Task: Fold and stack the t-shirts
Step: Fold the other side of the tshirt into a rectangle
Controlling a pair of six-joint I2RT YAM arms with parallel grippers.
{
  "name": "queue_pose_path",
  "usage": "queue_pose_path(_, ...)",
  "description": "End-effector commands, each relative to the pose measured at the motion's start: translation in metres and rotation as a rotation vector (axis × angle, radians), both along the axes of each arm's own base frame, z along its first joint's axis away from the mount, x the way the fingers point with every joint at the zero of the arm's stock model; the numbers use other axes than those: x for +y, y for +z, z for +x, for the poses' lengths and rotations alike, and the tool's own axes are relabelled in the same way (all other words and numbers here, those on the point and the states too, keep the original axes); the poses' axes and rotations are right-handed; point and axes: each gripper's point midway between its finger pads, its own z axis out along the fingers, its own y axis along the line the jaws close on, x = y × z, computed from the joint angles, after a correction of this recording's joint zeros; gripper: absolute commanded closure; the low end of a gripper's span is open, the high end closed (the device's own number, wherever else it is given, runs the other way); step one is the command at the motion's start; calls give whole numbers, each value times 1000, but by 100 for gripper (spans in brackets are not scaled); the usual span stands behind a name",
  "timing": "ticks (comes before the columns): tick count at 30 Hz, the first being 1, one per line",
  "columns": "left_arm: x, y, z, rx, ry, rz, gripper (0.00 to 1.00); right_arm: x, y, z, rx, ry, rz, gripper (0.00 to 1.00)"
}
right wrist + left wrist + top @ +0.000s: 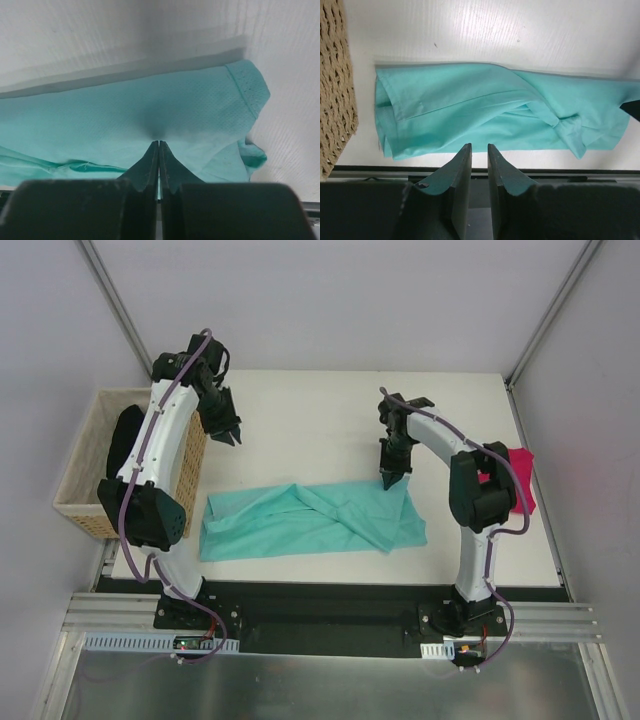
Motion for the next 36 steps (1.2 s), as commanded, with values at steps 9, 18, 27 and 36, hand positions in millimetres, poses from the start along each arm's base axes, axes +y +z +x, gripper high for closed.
queue_pose_path(9, -7, 25, 11, -32, -15, -14, 81, 3, -27, -21, 58, -116, 38, 99)
queue_pose_path(18, -2, 23, 6, 2, 4, 7, 83, -27, -34, -3, 14, -254, -3, 99)
queue_pose_path(27, 1, 29, 5, -3, 16, 9, 83, -46, -38, 43, 5, -300, 5, 99)
queue_pose_path(36, 1, 32, 5, -13, 13, 3, 83, -38, -33, 95, -56, -286, 35, 99)
